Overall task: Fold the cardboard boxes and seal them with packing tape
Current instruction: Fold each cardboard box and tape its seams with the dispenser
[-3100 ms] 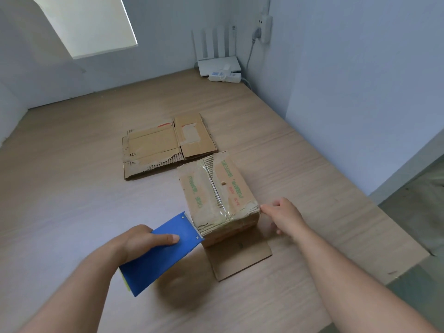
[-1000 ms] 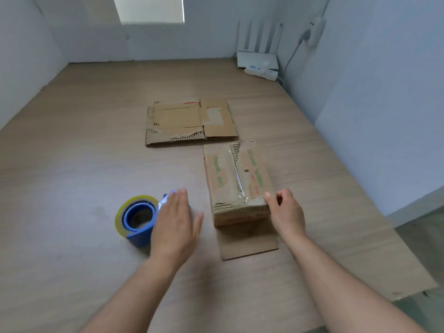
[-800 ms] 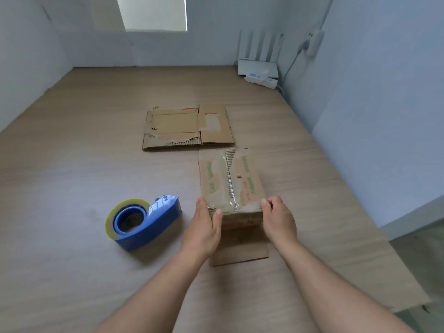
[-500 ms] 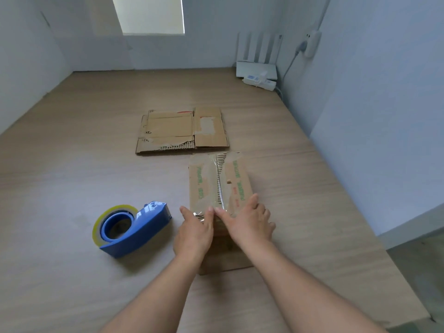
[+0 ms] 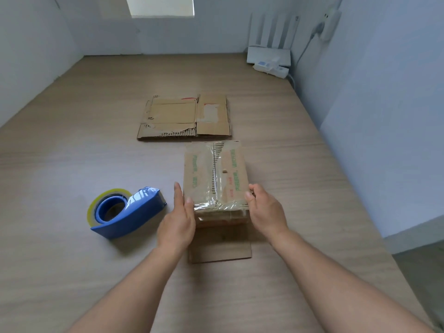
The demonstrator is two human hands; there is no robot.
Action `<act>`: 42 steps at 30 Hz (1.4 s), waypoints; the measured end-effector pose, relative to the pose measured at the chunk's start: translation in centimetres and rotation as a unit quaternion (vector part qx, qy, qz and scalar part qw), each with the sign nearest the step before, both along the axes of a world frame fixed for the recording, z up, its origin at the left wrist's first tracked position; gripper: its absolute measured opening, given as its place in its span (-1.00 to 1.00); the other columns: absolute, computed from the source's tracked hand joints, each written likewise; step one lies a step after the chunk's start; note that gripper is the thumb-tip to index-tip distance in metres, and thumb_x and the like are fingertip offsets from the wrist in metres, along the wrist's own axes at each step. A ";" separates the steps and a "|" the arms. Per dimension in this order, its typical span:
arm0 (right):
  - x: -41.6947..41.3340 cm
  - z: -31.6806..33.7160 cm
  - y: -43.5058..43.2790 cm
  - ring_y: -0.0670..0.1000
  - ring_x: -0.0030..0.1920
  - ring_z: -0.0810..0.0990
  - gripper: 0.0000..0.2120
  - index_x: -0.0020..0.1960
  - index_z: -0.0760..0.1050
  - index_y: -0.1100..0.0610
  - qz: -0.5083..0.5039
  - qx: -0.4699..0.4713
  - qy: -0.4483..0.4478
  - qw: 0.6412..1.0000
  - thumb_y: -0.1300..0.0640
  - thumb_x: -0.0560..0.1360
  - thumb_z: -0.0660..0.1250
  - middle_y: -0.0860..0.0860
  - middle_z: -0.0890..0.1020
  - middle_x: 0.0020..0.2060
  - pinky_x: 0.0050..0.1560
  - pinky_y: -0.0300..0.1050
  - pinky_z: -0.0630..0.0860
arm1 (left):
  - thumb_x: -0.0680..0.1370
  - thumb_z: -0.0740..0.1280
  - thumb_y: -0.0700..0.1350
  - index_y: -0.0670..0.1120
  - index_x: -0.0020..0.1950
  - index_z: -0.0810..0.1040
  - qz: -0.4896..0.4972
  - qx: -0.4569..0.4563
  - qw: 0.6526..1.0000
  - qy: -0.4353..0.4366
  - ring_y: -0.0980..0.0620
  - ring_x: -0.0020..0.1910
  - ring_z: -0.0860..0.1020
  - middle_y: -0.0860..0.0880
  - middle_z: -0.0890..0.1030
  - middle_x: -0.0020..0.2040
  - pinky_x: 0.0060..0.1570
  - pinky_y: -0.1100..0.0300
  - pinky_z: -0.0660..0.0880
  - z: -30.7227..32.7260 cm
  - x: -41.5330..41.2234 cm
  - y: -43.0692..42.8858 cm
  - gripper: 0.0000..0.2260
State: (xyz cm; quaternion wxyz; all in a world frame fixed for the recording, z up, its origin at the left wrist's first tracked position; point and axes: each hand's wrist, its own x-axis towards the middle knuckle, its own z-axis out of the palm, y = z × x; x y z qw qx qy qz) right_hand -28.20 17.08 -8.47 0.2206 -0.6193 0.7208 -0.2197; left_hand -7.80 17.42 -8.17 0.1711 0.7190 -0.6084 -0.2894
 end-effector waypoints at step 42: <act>-5.1 2.3 -3.5 0.18 -0.11 0.61 -0.36 0.29 0.45 0.27 0.413 -0.152 0.300 0.847 -0.07 0.36 0.50 0.18 0.63 -0.07 -0.28 -0.05 0.51 | 0.53 0.28 0.23 0.26 0.52 0.02 -0.224 0.001 0.948 -0.227 -0.03 0.04 0.57 -0.02 0.61 0.16 -0.05 0.17 0.47 0.2 2.9 -2.1 -0.35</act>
